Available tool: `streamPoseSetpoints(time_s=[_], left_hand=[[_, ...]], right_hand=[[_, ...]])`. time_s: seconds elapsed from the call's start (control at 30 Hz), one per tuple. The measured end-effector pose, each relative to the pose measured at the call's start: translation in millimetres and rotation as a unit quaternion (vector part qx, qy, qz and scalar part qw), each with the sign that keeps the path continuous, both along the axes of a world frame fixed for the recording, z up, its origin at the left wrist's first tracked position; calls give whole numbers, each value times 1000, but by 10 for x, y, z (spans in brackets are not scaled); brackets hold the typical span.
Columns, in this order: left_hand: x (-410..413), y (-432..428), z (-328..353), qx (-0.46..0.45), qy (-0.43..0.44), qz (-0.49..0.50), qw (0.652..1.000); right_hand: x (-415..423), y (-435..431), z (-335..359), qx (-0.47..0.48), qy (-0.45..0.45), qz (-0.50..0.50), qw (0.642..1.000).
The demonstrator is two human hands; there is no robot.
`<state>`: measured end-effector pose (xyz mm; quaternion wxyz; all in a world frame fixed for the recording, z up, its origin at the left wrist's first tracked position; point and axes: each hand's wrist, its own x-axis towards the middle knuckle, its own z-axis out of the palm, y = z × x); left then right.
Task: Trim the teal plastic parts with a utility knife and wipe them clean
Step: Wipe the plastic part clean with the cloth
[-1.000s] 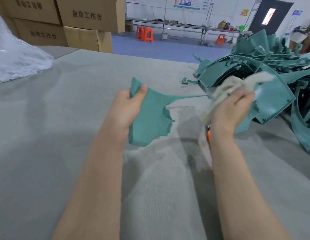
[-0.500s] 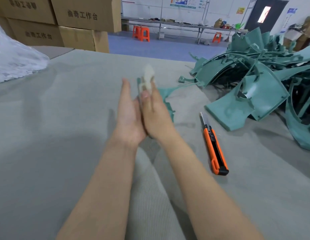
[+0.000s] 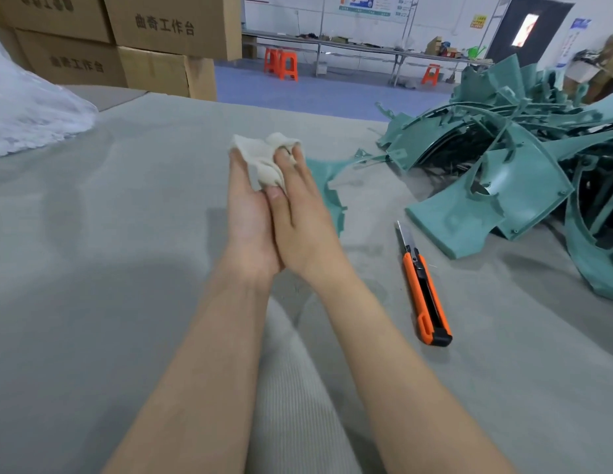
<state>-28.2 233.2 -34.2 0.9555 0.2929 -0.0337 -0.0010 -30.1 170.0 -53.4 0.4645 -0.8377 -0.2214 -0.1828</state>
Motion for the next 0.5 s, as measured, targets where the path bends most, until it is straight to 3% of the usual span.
streamPoseSetpoints(time_s=[0.27, 0.4, 0.5], left_hand=[[-50, -201, -105, 92, 6, -45, 995], [-6, -184, -194, 147, -10, -53, 988], [23, -125, -215, 173, -24, -79, 982]], right_hand=[[252, -24, 226, 52, -27, -118, 991], [379, 35, 350, 107, -64, -163, 979], [501, -10, 392, 180, -28, -190, 965]])
